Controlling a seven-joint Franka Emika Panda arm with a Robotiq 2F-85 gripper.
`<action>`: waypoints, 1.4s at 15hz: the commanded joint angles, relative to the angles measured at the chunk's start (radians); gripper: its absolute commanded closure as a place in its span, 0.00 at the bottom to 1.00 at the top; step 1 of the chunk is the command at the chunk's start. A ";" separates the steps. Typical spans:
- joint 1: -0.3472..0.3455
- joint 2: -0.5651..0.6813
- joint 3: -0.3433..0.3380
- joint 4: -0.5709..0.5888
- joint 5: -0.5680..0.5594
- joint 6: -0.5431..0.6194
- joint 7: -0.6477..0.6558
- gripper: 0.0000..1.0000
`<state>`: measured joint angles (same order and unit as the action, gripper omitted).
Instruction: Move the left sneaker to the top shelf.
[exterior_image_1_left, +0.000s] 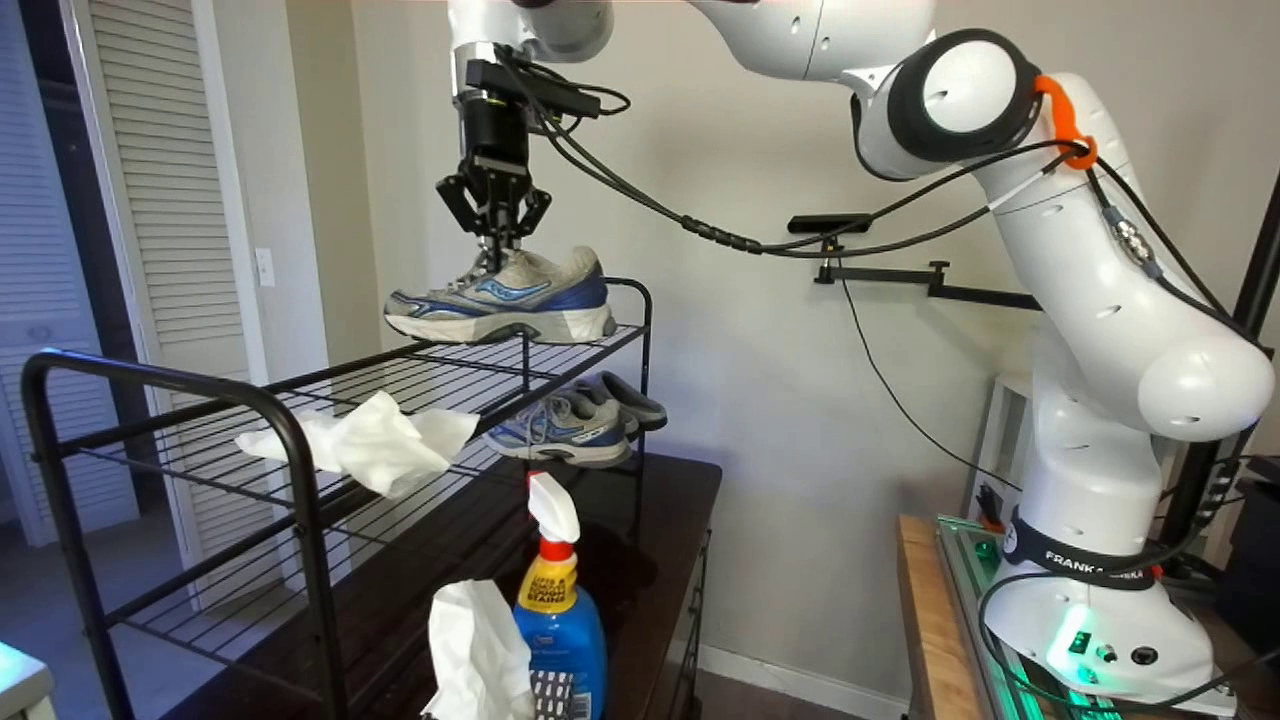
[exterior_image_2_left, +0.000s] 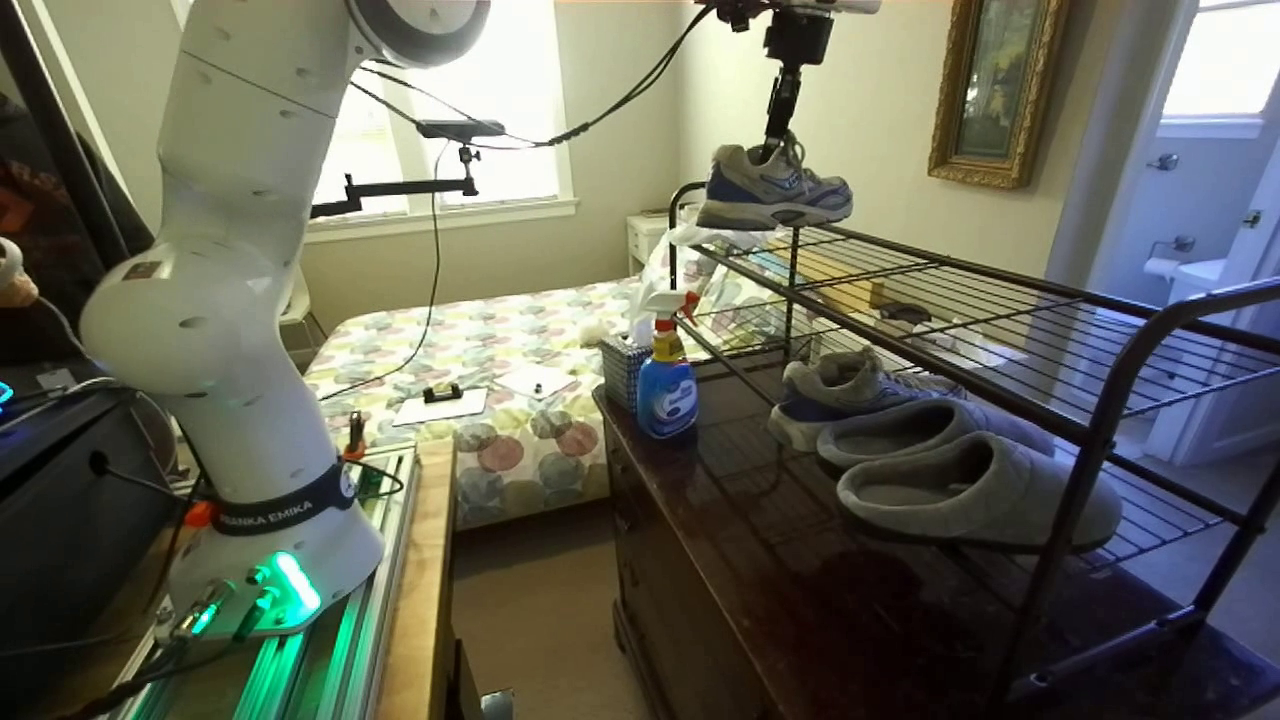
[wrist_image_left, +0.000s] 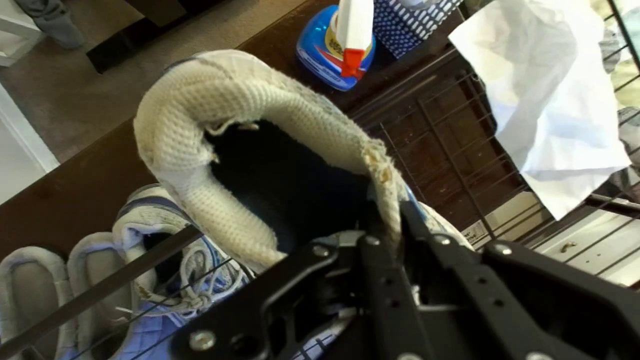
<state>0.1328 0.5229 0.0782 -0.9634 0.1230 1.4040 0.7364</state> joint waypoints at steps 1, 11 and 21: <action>0.014 0.140 0.006 0.236 0.028 -0.040 0.099 0.97; 0.016 0.156 -0.029 0.215 0.016 -0.002 0.278 0.97; 0.020 0.213 -0.041 0.249 0.009 0.029 0.343 0.97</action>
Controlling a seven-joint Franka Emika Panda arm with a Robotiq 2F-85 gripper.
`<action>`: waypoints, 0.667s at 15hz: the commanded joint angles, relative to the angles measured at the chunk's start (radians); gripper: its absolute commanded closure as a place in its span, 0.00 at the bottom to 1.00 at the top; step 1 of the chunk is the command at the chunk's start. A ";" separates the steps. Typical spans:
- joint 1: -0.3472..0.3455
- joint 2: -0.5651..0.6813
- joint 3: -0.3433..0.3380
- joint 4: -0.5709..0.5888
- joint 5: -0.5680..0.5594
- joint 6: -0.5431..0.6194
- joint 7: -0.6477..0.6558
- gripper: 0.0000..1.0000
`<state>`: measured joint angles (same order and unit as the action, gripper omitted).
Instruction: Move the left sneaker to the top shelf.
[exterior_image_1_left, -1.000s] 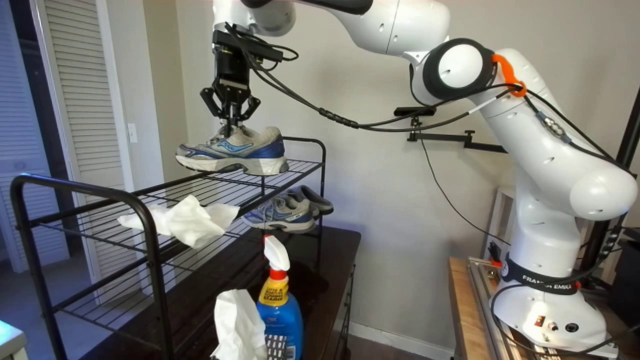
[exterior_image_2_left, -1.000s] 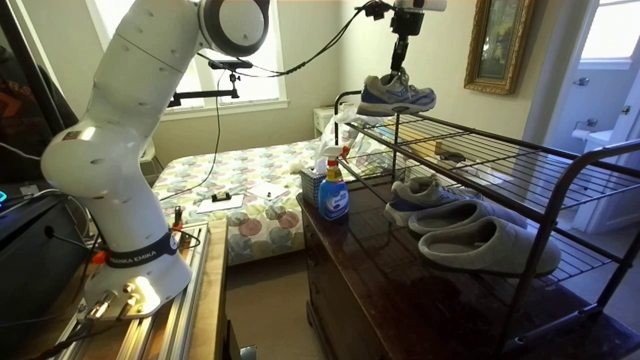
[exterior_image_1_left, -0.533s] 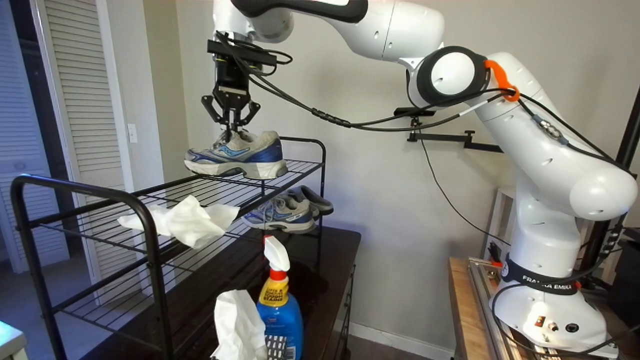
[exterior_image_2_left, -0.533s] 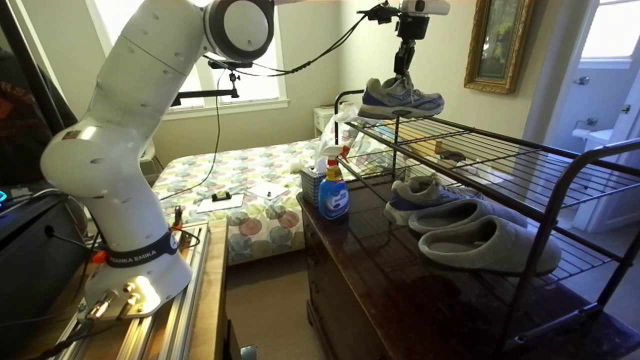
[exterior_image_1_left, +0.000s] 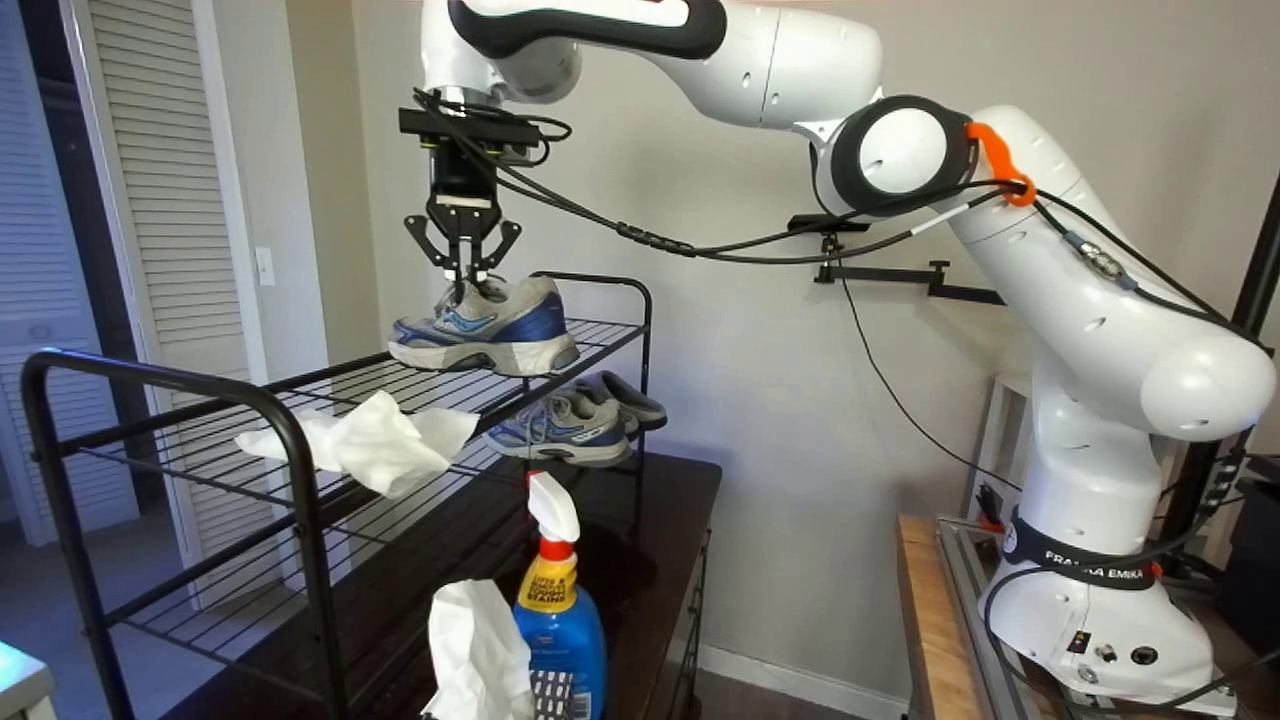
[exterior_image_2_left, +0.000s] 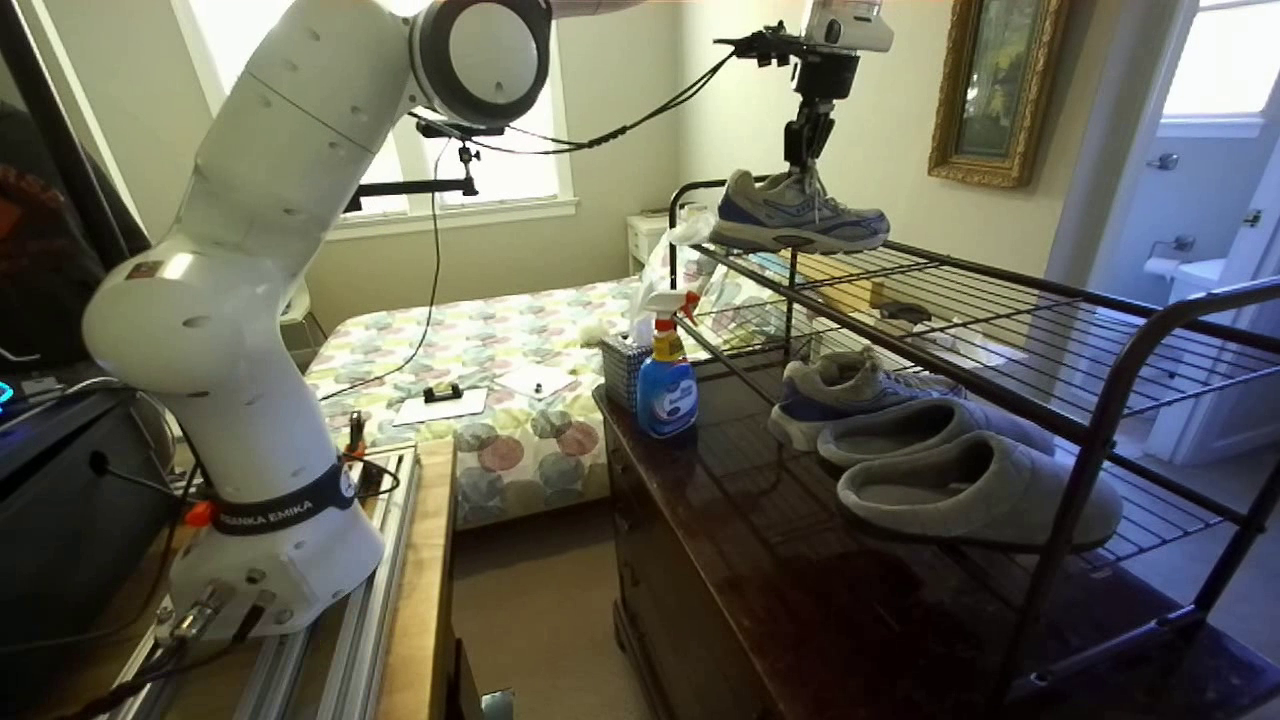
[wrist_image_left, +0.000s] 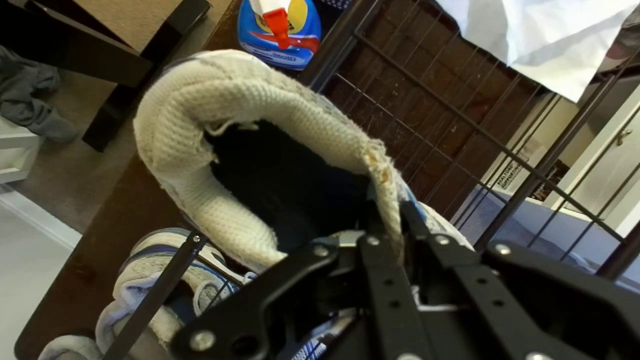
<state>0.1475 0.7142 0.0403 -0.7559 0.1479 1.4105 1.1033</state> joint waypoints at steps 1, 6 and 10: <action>0.004 0.029 -0.004 0.050 -0.018 0.032 -0.032 0.97; -0.011 0.071 -0.003 0.097 -0.008 0.048 -0.066 0.97; -0.015 0.105 -0.002 0.131 -0.013 0.059 -0.122 0.97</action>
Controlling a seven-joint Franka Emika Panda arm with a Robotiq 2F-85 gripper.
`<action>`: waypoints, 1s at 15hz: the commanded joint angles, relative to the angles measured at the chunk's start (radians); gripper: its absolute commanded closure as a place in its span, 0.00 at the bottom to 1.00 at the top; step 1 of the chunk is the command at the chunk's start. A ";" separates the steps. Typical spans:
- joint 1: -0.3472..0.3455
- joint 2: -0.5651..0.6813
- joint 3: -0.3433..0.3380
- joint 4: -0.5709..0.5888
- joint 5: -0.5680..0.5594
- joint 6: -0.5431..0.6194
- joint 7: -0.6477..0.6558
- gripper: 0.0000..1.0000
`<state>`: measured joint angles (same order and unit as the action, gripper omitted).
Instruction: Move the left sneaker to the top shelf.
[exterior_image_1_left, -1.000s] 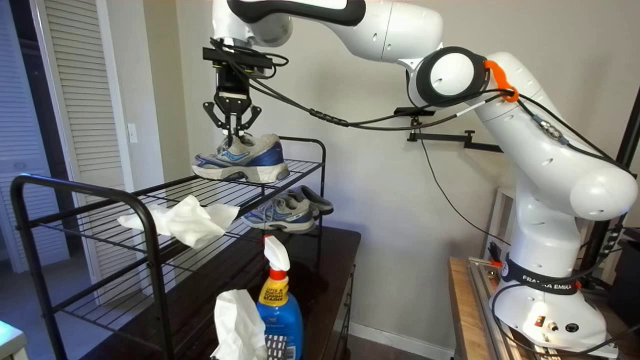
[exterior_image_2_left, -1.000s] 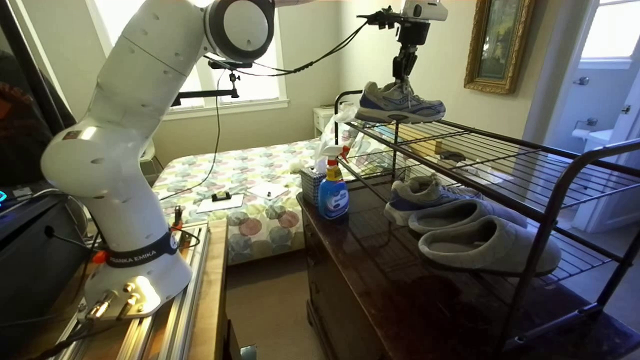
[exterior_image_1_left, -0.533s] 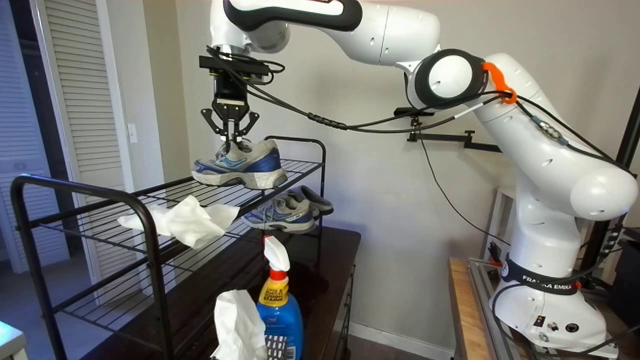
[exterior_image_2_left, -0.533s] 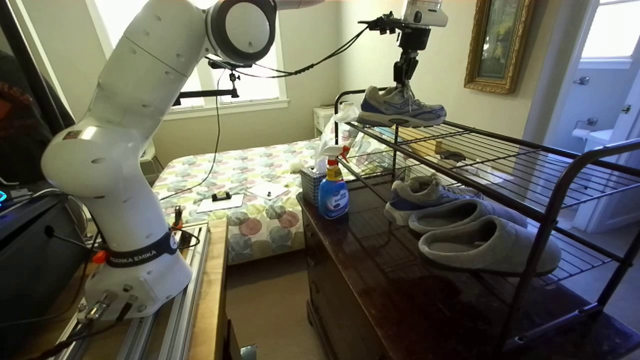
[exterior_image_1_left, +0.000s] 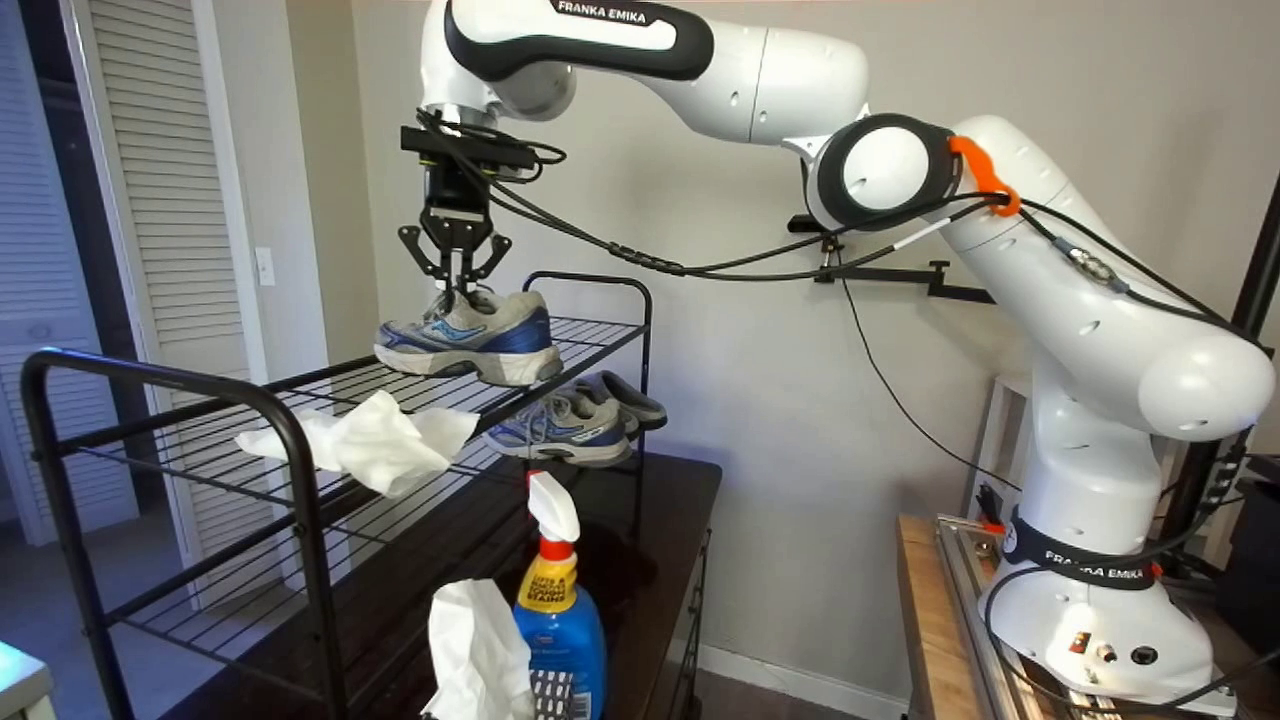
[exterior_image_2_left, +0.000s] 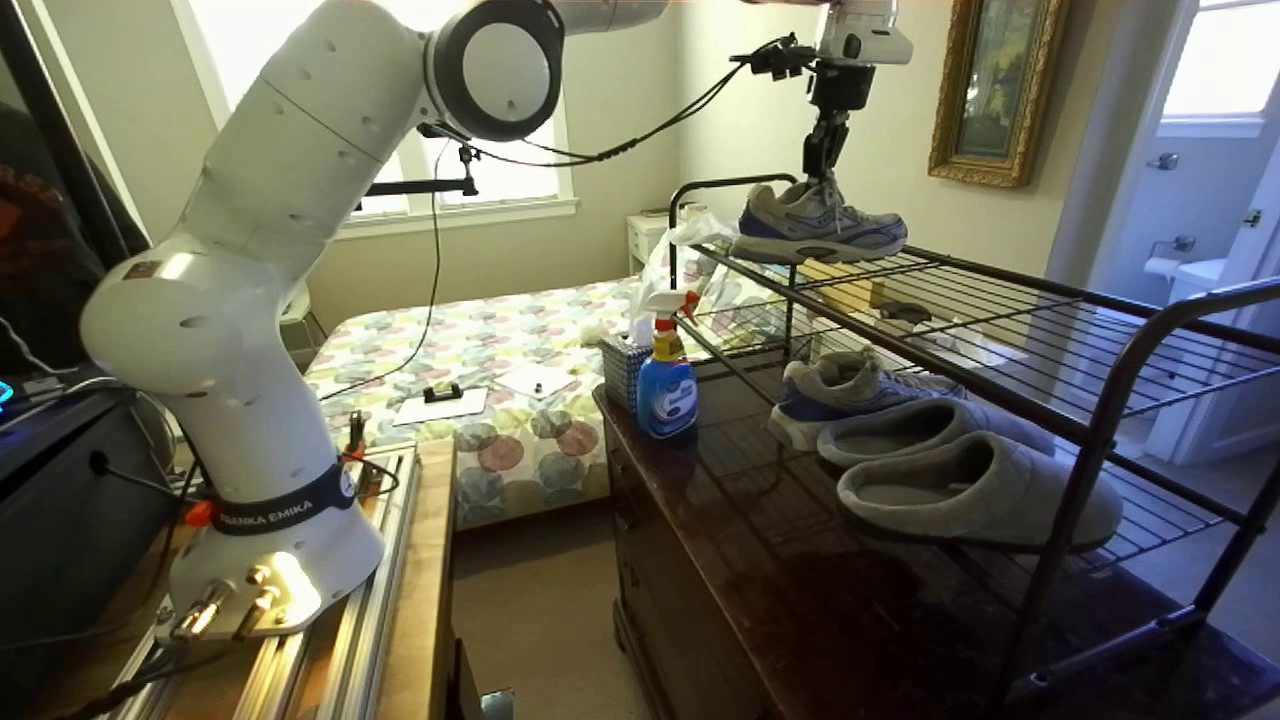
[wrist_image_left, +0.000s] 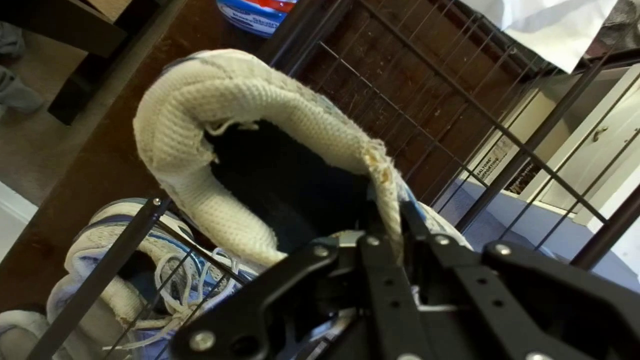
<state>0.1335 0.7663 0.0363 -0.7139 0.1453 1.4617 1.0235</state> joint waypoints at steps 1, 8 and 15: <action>-0.003 0.060 0.004 0.098 -0.007 0.011 -0.054 0.97; -0.002 0.088 0.006 0.132 0.001 -0.004 -0.098 0.55; -0.001 0.027 0.021 0.122 0.010 -0.123 -0.090 0.07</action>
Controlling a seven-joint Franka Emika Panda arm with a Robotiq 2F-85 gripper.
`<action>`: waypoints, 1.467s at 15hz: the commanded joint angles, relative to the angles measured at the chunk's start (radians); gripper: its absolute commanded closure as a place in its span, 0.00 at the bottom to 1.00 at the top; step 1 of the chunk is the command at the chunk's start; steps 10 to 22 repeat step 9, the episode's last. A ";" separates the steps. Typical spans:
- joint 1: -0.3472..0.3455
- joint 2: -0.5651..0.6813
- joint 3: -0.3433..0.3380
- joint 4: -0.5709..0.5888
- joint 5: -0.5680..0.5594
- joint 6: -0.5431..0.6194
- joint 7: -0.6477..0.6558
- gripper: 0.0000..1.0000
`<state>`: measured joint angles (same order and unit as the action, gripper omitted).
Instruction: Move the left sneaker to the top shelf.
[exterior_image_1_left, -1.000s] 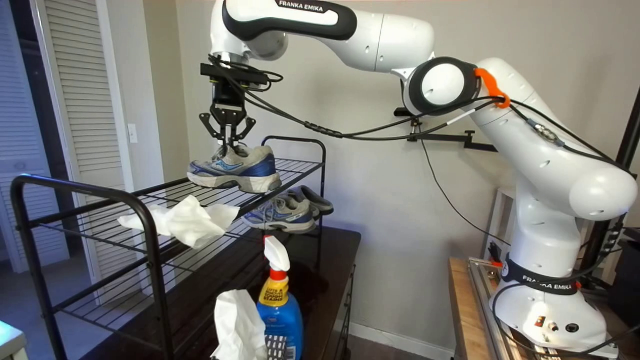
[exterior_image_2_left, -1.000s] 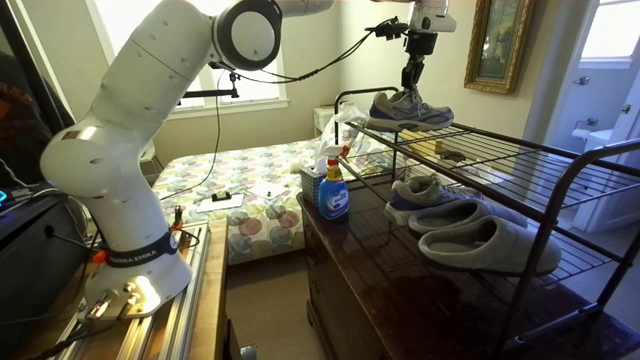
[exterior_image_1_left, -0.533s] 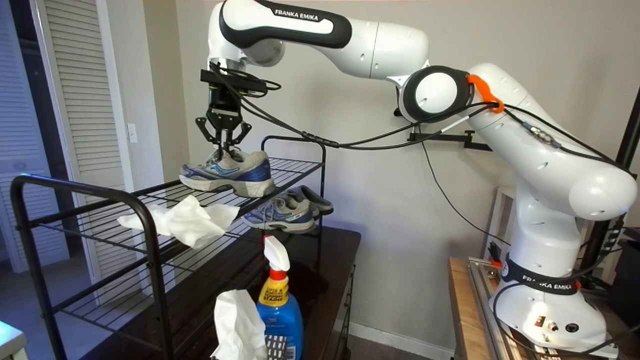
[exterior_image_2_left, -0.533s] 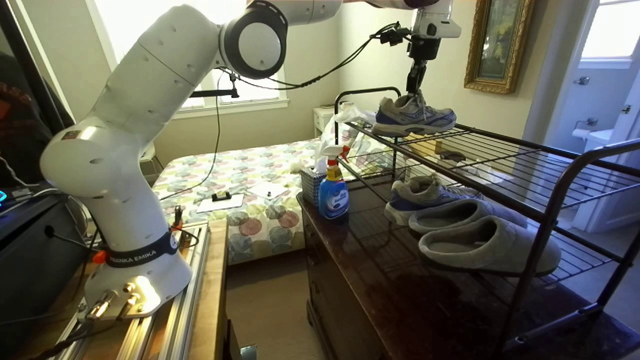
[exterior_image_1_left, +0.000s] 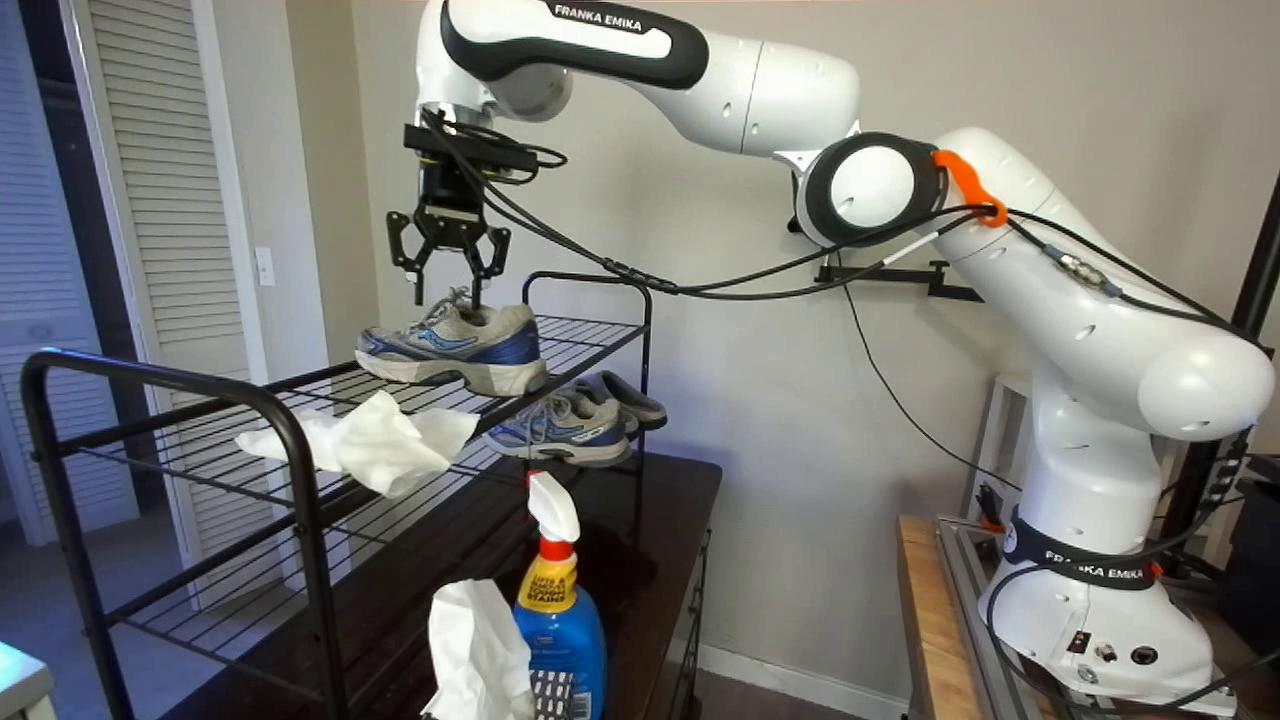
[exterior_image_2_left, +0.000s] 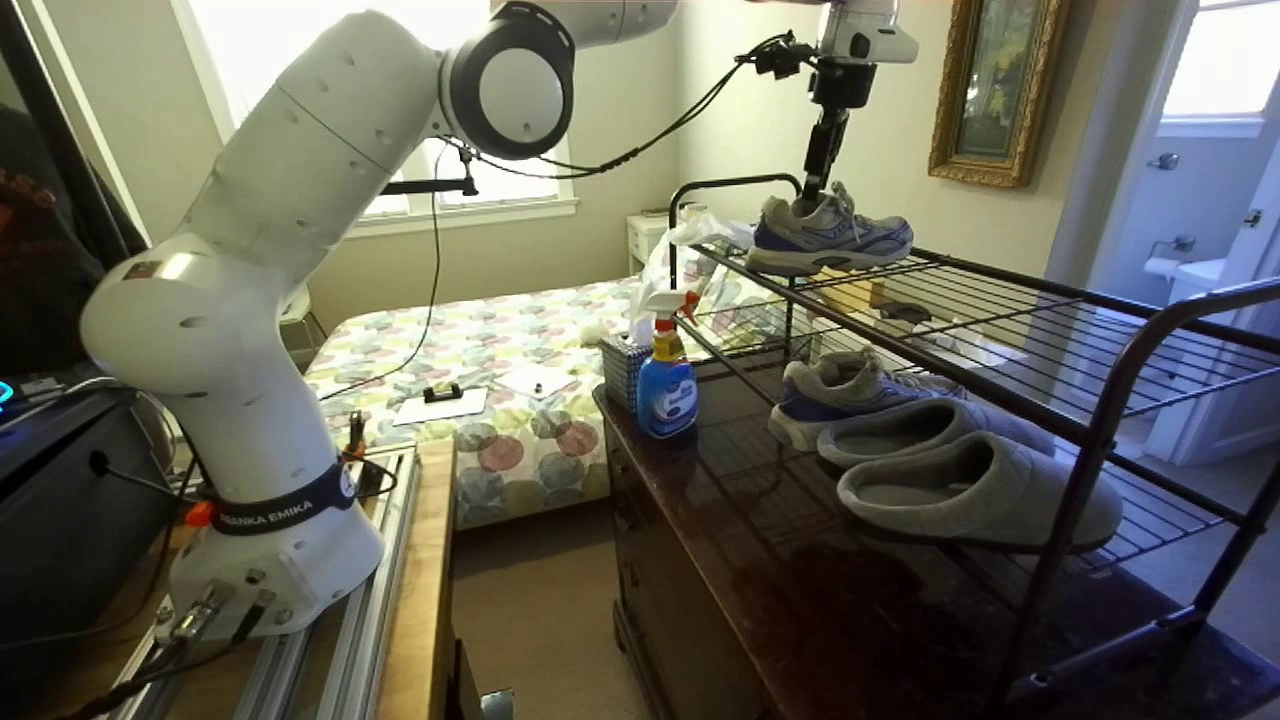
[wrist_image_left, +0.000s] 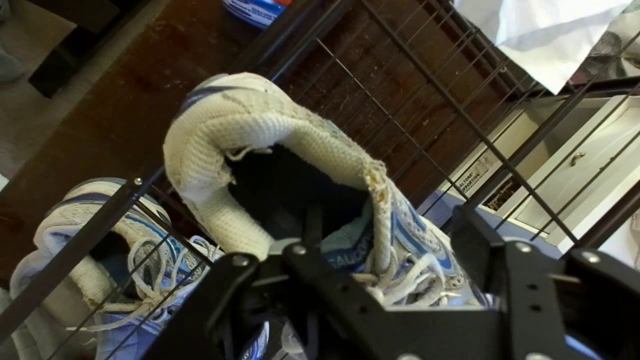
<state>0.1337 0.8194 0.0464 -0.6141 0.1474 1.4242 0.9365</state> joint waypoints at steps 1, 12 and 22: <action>0.000 -0.045 0.010 0.017 0.003 -0.127 -0.004 0.01; 0.010 -0.133 0.002 0.007 -0.020 -0.220 -0.035 0.00; 0.010 -0.133 0.002 0.007 -0.020 -0.220 -0.035 0.00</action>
